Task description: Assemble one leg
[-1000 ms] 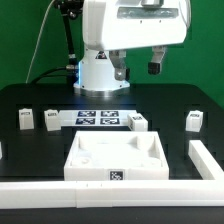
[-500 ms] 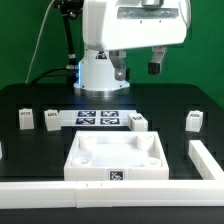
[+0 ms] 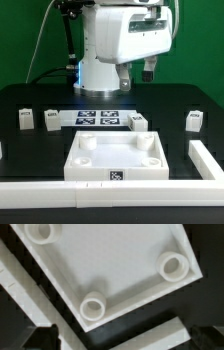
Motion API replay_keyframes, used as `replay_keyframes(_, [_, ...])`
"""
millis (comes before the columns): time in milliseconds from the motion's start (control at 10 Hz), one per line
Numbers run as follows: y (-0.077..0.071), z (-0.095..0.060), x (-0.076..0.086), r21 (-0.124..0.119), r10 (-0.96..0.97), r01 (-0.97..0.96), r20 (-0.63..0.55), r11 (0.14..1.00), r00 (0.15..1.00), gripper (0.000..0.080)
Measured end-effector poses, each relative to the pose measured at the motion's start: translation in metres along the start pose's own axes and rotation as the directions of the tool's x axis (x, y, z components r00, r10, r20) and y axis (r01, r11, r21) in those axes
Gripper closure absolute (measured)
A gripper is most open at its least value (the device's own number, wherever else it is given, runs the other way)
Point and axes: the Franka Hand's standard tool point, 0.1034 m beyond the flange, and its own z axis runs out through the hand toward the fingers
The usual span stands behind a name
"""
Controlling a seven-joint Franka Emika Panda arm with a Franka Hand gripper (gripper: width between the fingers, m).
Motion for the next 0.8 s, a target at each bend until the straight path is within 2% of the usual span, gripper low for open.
replay_keyframes(100, [-0.001,0.004,-0.004,0.008,-0.042,0.042,0.005,0.999,0.999,0.0150])
replay_keyframes(500, [0.000,0.003,-0.004,0.006,-0.018,0.018,0.004,1.000,1.000,0.0150])
replay_keyframes(600, [-0.002,0.008,-0.009,0.001,-0.108,0.108,-0.008,0.994,0.994,0.0150])
replay_keyframes(700, [-0.006,0.019,-0.020,-0.021,-0.253,0.253,-0.018,0.967,0.967,0.0150])
replay_keyframes(800, [-0.013,0.029,-0.032,-0.003,-0.363,0.363,-0.011,0.932,0.932,0.0150])
